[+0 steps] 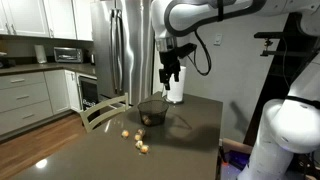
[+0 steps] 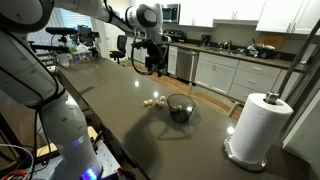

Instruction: Move the black basket to the left then move one object on the counter to the right

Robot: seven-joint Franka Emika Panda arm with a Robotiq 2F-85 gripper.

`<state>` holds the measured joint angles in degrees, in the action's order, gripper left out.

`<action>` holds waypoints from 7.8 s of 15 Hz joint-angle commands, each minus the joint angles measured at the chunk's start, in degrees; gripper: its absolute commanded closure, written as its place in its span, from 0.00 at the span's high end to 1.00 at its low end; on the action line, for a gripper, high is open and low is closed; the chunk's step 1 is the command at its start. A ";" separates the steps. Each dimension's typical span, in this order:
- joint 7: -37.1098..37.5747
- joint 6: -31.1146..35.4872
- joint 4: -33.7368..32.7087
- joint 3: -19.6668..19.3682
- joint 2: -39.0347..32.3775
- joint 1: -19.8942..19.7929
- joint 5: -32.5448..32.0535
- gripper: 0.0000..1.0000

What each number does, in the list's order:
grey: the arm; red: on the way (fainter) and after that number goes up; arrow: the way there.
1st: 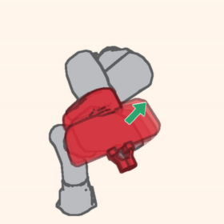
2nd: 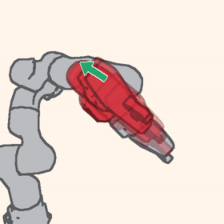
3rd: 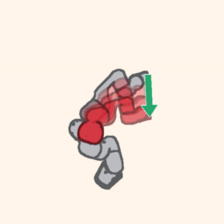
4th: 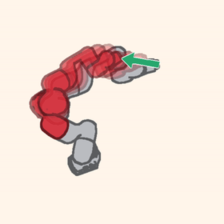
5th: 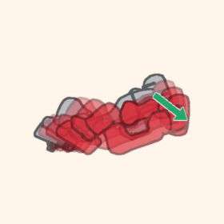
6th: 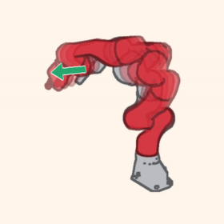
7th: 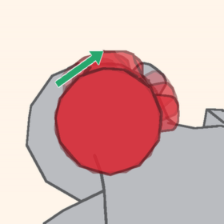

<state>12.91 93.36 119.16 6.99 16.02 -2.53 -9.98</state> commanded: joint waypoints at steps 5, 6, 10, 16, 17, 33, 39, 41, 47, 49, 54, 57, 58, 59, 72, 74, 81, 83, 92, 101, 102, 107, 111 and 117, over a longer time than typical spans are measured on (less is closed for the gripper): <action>0.26 -0.23 -0.17 -1.06 -0.10 1.24 -0.25 1.00; 0.26 -0.23 -0.17 -1.06 -0.10 1.24 -0.25 1.00; 0.01 -0.06 -0.77 -1.14 -0.86 1.34 -0.21 1.00; -1.27 4.02 -3.49 -2.32 -5.18 1.72 0.59 1.00; -1.27 5.31 -3.75 -2.70 -5.96 1.65 0.78 1.00; -9.10 21.10 -4.06 -12.58 -14.92 -1.80 12.94 1.00; -9.87 23.85 -4.57 -14.09 -18.87 -3.22 14.66 1.00; -9.65 24.48 -4.79 -14.43 -20.15 -3.70 15.06 1.00; -11.26 26.63 -2.86 -15.78 -21.83 -5.87 17.75 1.00; -13.78 28.03 -2.16 -16.15 -22.26 -6.91 20.71 1.00; -18.76 29.97 -2.08 -16.52 -24.75 -8.92 26.12 1.00; -19.31 30.02 -2.41 -16.54 -26.49 -9.41 26.64 1.00; -19.30 29.87 -2.59 -16.46 -27.28 -9.50 26.73 1.00; -19.14 29.85 -2.72 -16.42 -27.86 -9.53 26.70 1.00; -18.38 29.43 -3.13 -16.16 -29.23 -9.44 25.65 0.10; -18.31 29.36 -3.28 -16.18 -29.21 -9.43 25.56 0.05; -18.46 28.32 -3.11 -15.68 -26.88 -8.90 25.36 0.06; -18.17 27.93 -2.83 -15.19 -25.00 -8.31 25.00 0.05; -18.36 25.24 -5.96 -12.02 -20.89 -4.34 24.74 0.05; -19.17 19.90 -12.74 -6.19 -27.37 1.82 23.27 0.05; -19.20 19.27 -13.66 -5.52 -28.52 2.51 22.90 0.06; -19.53 16.73 -17.30 -3.06 -33.61 5.04 20.70 0.05; -20.25 15.69 -19.54 -1.79 -37.22 6.17 19.23 0.05; -20.95 14.04 -22.39 -0.91 -40.72 6.81 17.90 0.30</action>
<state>-6.42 110.11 99.85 5.80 -22.96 4.38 9.01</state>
